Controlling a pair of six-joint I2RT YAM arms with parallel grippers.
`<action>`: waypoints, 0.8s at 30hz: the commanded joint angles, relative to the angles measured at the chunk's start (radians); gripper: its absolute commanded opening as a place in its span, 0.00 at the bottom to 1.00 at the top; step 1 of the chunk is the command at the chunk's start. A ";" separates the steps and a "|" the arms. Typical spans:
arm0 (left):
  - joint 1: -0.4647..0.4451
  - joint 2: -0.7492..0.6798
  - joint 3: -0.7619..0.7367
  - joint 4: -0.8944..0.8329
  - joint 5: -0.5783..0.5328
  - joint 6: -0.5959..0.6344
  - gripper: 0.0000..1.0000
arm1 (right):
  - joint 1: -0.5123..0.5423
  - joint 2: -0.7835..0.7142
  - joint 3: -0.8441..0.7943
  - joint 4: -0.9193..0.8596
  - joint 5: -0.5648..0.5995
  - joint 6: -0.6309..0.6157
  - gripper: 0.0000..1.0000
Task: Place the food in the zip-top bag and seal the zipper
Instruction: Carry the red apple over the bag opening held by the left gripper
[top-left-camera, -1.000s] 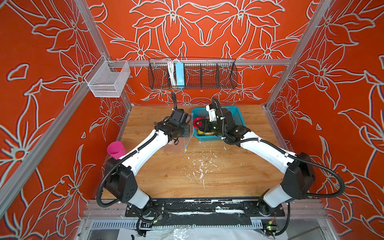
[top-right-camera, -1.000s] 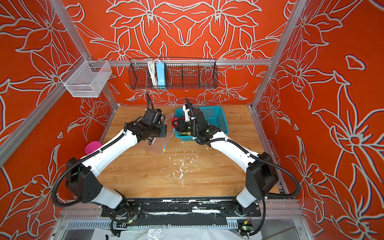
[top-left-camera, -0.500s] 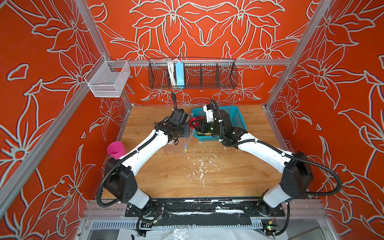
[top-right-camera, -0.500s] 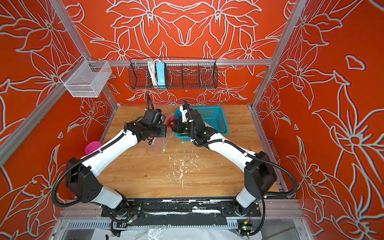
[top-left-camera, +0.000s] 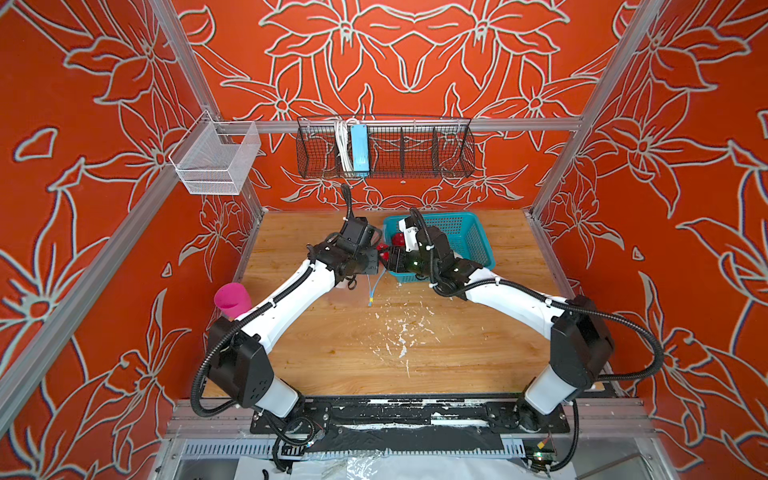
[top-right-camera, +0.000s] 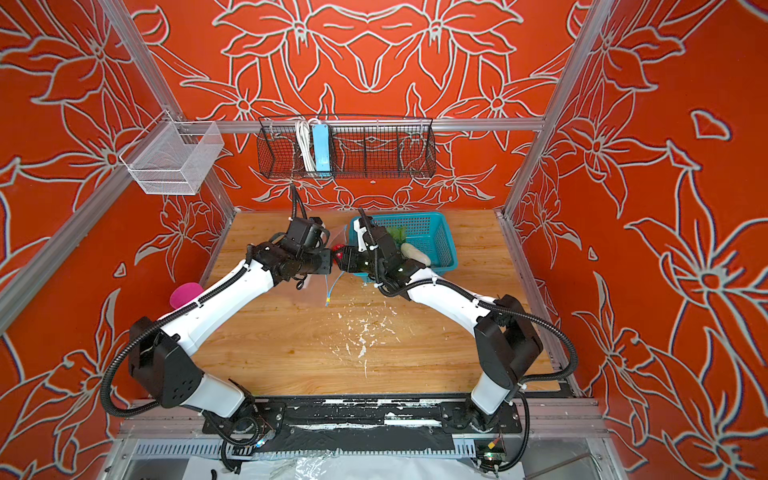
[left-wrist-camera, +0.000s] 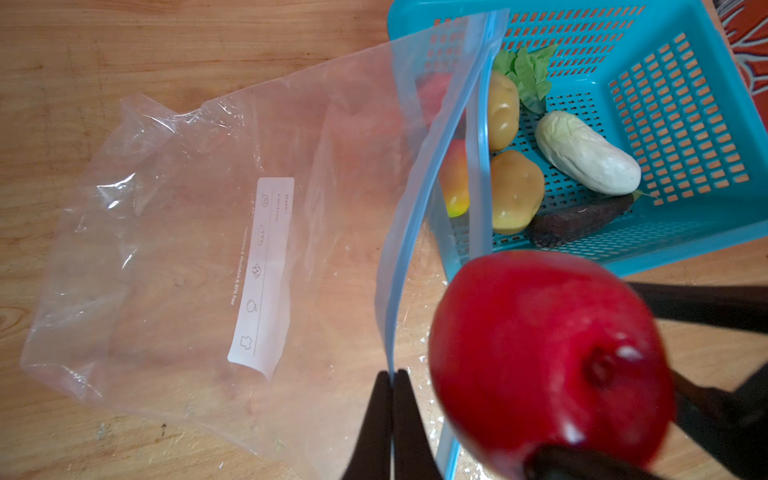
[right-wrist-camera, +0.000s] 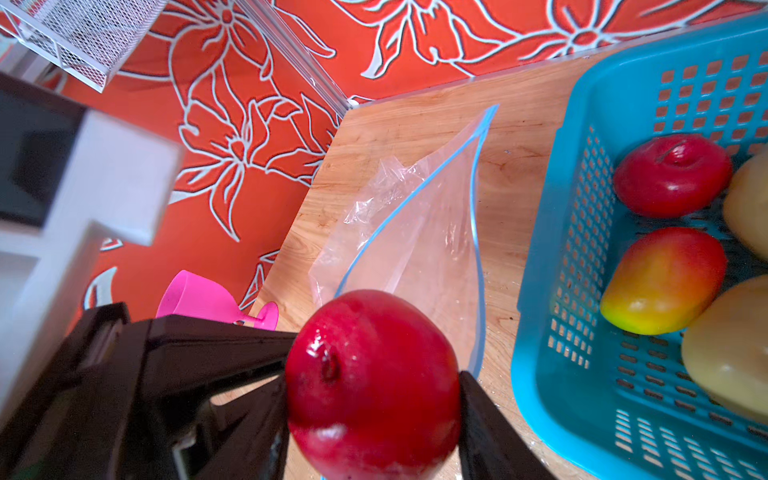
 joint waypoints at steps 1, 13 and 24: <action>0.006 -0.034 -0.014 0.011 -0.006 -0.007 0.00 | 0.013 0.034 0.006 0.034 -0.002 0.032 0.35; 0.006 -0.054 -0.024 0.017 -0.002 -0.009 0.00 | 0.038 0.089 0.041 0.048 0.003 0.050 0.35; 0.006 -0.074 -0.035 0.023 -0.006 -0.011 0.00 | 0.043 0.104 0.057 0.018 0.013 0.055 0.51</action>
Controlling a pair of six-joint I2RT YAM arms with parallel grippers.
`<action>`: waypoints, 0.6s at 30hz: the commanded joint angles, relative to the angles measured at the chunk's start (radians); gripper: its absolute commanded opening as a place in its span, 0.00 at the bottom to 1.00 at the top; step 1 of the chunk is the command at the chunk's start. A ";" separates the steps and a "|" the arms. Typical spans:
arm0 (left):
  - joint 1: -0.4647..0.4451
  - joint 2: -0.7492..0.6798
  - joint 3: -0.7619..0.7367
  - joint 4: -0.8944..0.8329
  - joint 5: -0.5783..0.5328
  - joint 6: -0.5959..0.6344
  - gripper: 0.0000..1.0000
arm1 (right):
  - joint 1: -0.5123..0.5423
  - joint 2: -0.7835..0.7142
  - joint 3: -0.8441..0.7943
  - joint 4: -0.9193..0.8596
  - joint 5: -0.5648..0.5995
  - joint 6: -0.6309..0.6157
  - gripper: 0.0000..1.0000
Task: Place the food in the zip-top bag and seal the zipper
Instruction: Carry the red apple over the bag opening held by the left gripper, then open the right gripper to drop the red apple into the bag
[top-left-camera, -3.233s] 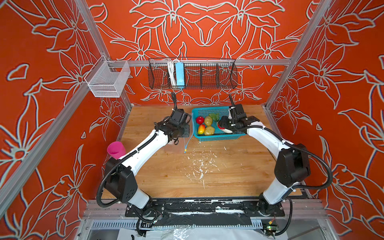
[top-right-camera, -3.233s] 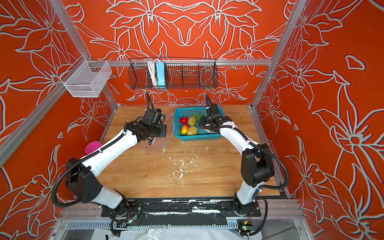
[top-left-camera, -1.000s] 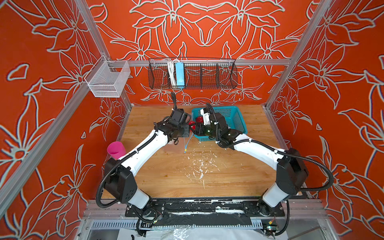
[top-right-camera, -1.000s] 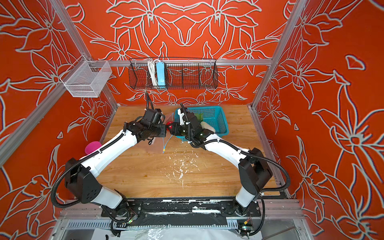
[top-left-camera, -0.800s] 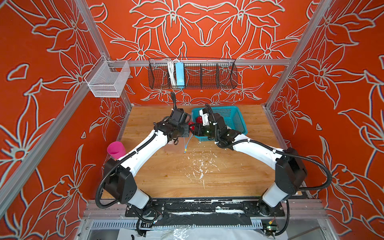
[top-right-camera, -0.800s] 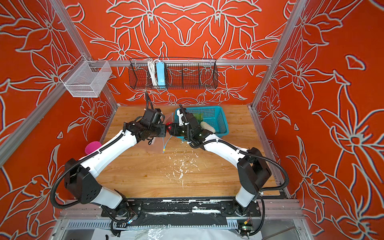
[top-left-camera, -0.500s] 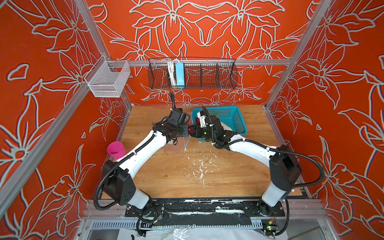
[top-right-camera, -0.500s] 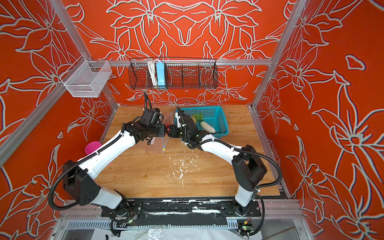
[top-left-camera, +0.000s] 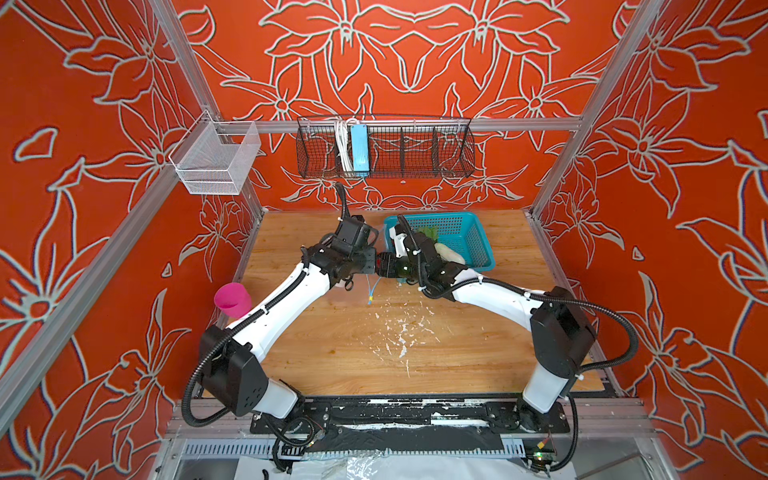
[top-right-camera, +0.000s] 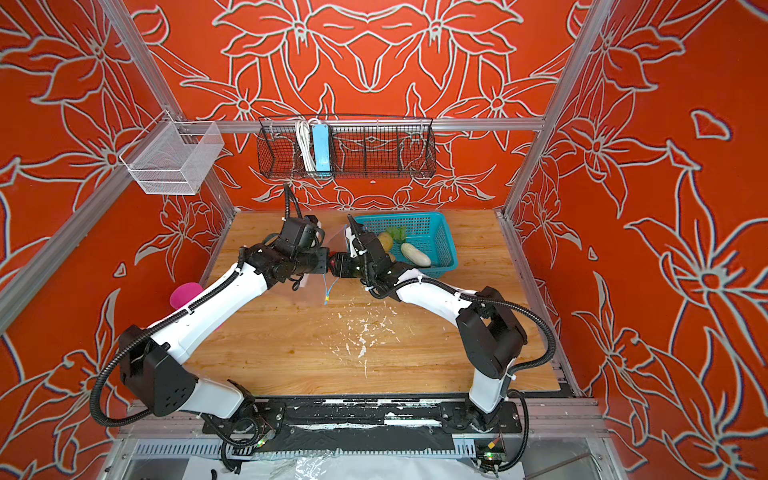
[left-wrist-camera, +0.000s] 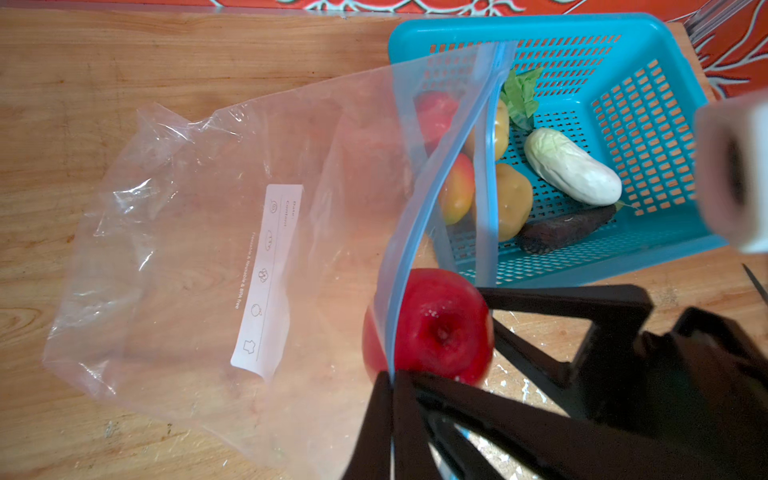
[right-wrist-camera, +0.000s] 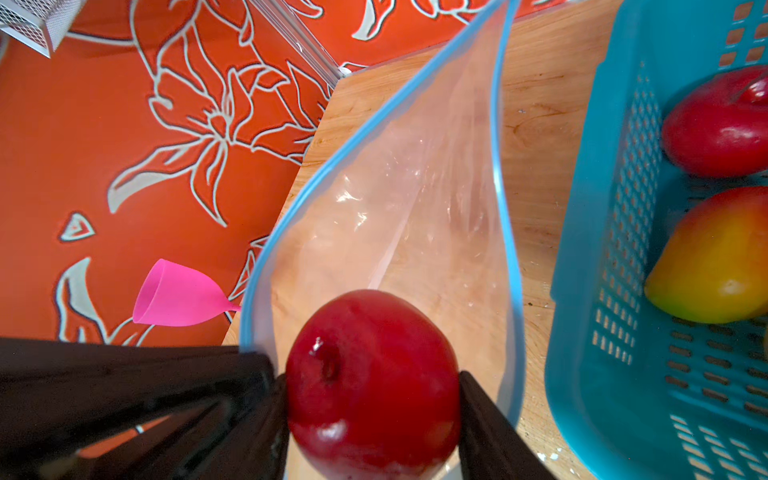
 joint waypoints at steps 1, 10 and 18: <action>0.005 -0.026 -0.019 0.015 -0.006 -0.011 0.00 | 0.009 0.011 0.036 -0.008 0.011 0.024 0.52; 0.008 -0.028 -0.019 0.015 -0.012 -0.014 0.00 | 0.010 0.007 0.059 -0.038 0.014 -0.002 0.81; 0.015 -0.029 -0.021 0.017 -0.008 -0.018 0.00 | 0.011 -0.013 0.052 -0.046 0.021 -0.013 0.96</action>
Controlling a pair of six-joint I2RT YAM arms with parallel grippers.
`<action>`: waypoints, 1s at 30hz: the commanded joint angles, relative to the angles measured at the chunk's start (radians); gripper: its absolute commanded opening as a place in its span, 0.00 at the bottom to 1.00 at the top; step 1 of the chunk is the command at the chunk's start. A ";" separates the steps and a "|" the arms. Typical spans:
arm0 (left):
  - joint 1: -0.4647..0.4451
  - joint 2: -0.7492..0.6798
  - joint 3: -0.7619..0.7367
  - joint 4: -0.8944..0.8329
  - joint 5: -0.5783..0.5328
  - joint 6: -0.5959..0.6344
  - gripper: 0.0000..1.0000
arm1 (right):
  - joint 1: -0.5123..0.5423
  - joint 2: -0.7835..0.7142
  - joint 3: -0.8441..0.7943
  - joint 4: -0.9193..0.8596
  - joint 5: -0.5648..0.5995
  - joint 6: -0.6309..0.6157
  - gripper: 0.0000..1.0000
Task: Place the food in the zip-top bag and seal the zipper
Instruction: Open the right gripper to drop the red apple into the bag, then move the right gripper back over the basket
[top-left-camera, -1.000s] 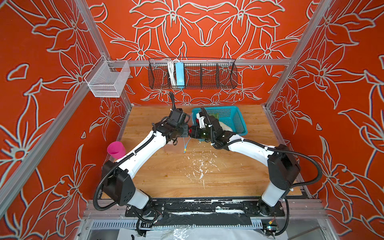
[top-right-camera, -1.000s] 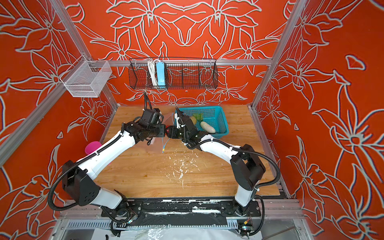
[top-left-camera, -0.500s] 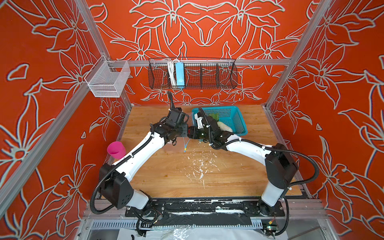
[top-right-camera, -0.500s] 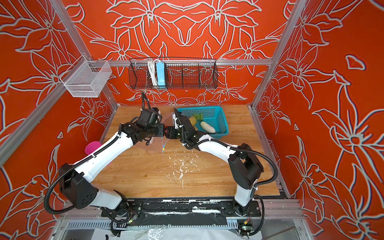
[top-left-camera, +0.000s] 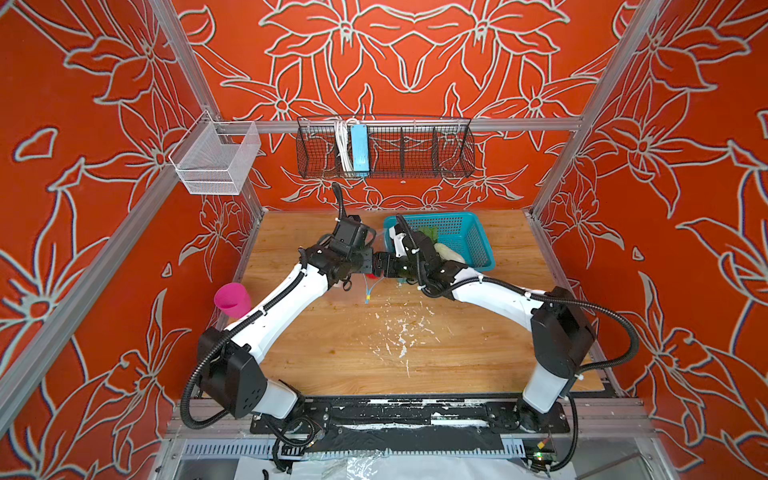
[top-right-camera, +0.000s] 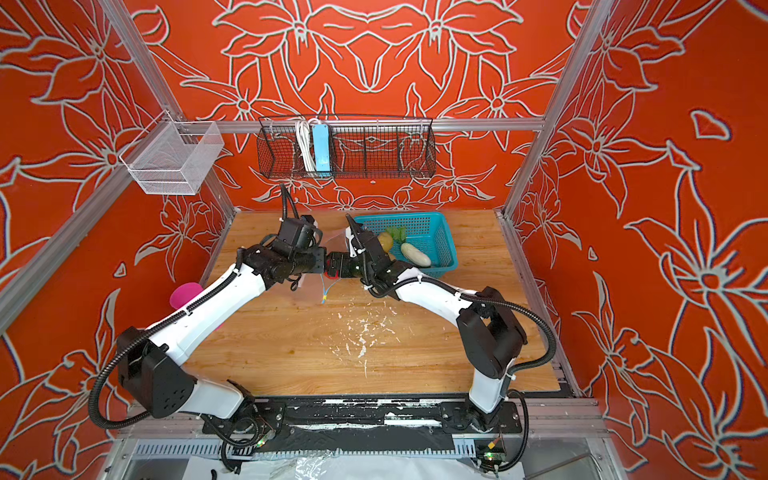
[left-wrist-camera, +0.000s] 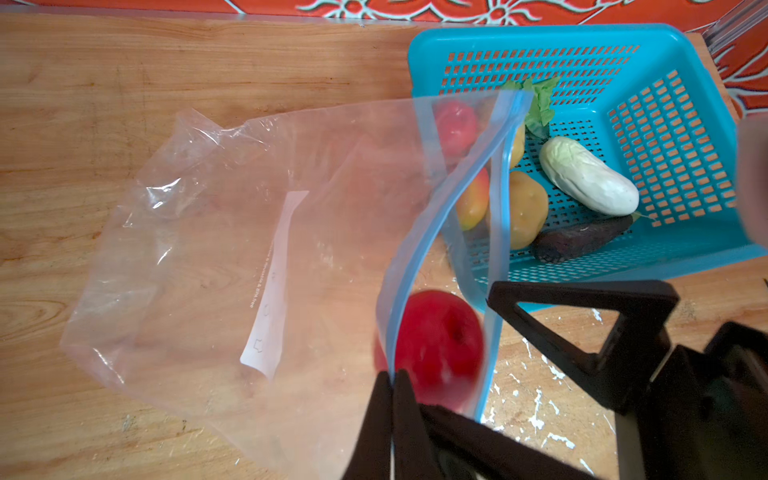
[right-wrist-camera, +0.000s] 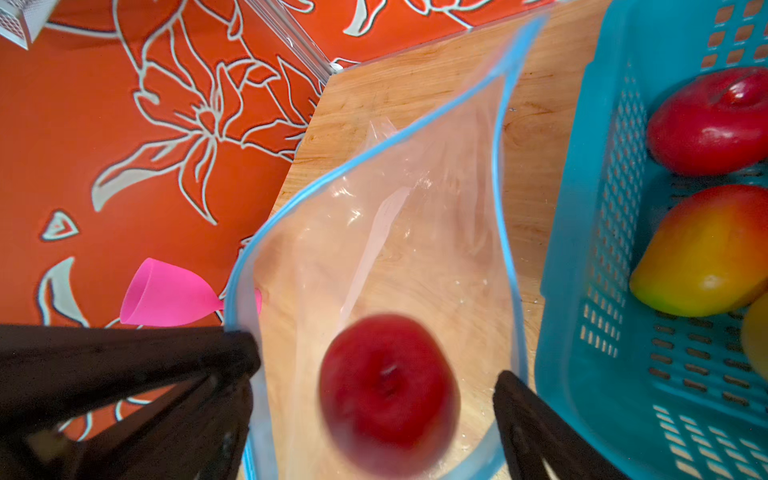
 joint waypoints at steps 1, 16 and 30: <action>0.003 -0.025 -0.007 0.010 0.008 -0.014 0.00 | 0.008 -0.020 0.030 -0.005 0.007 -0.006 0.98; 0.012 -0.031 -0.011 0.015 0.010 -0.018 0.00 | 0.007 -0.092 0.055 -0.058 0.025 -0.072 0.98; 0.016 -0.036 -0.017 0.019 -0.003 -0.018 0.00 | 0.005 -0.196 0.041 -0.186 0.139 -0.152 0.98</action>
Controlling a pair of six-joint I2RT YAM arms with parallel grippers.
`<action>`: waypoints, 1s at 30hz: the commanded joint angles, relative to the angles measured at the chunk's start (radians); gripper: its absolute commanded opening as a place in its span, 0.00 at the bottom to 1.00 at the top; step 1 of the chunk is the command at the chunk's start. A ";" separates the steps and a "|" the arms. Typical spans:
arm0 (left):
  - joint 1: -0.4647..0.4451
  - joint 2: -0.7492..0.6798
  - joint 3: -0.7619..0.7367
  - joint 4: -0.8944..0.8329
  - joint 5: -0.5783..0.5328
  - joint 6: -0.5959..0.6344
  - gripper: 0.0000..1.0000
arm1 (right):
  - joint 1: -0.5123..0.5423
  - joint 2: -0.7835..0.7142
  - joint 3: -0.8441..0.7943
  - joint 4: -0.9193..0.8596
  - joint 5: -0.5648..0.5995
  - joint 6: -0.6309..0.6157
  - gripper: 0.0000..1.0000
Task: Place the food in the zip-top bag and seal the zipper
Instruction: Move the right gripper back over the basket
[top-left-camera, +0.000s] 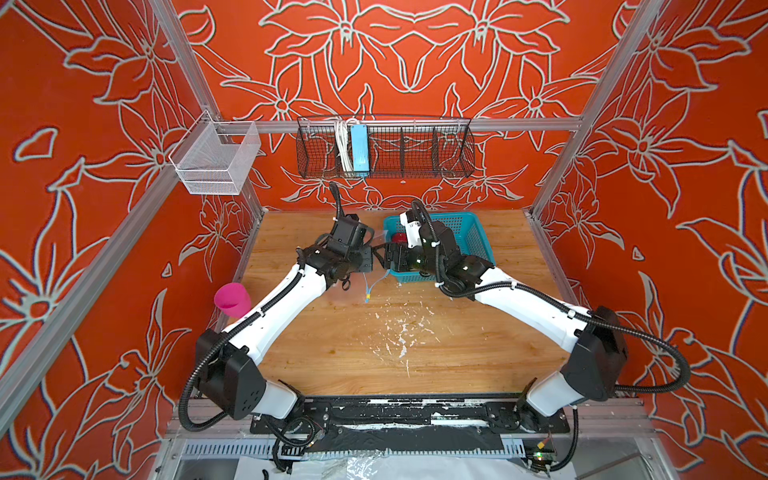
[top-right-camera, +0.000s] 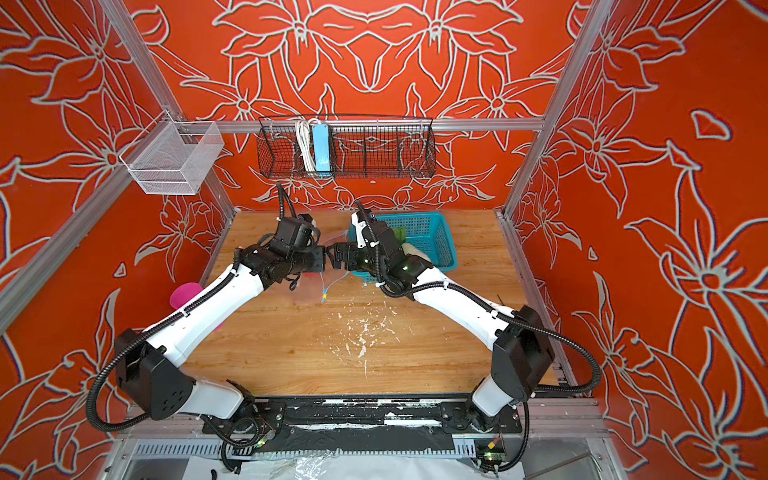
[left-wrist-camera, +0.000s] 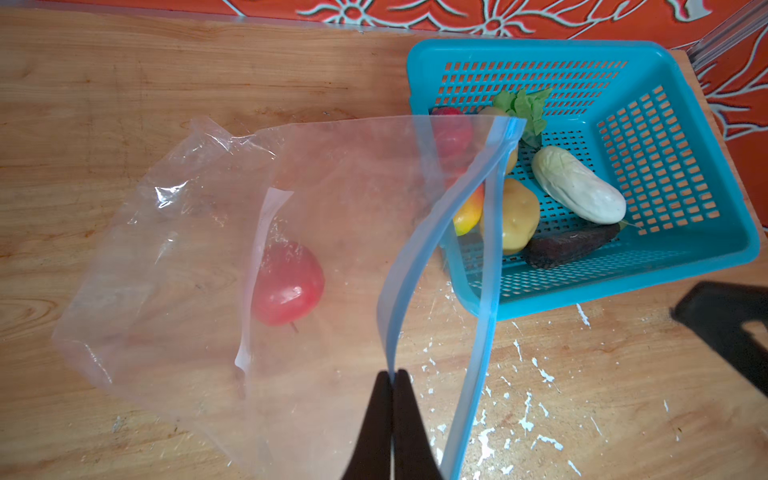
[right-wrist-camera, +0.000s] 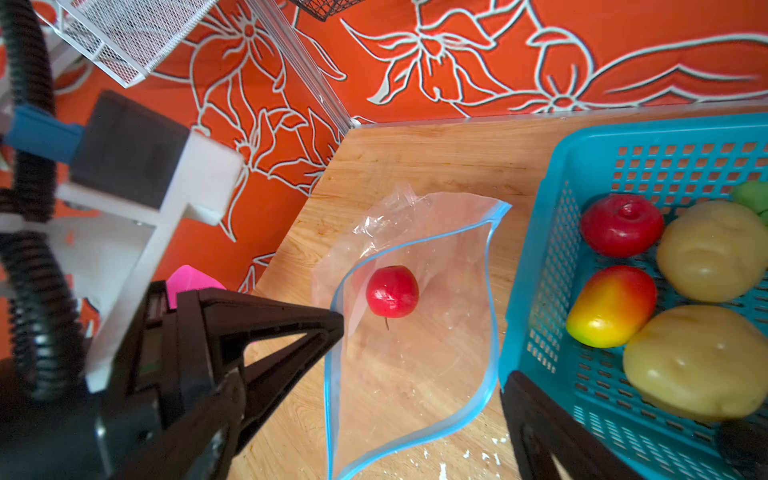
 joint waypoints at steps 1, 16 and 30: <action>0.007 -0.027 -0.018 0.013 -0.007 -0.004 0.00 | 0.004 -0.015 0.010 -0.062 0.065 -0.024 0.98; 0.007 -0.048 -0.023 0.016 -0.038 0.008 0.00 | -0.054 0.048 0.122 -0.274 0.222 -0.047 0.98; 0.079 -0.056 0.047 -0.007 -0.115 0.039 0.00 | -0.201 0.112 0.180 -0.368 0.151 0.000 0.98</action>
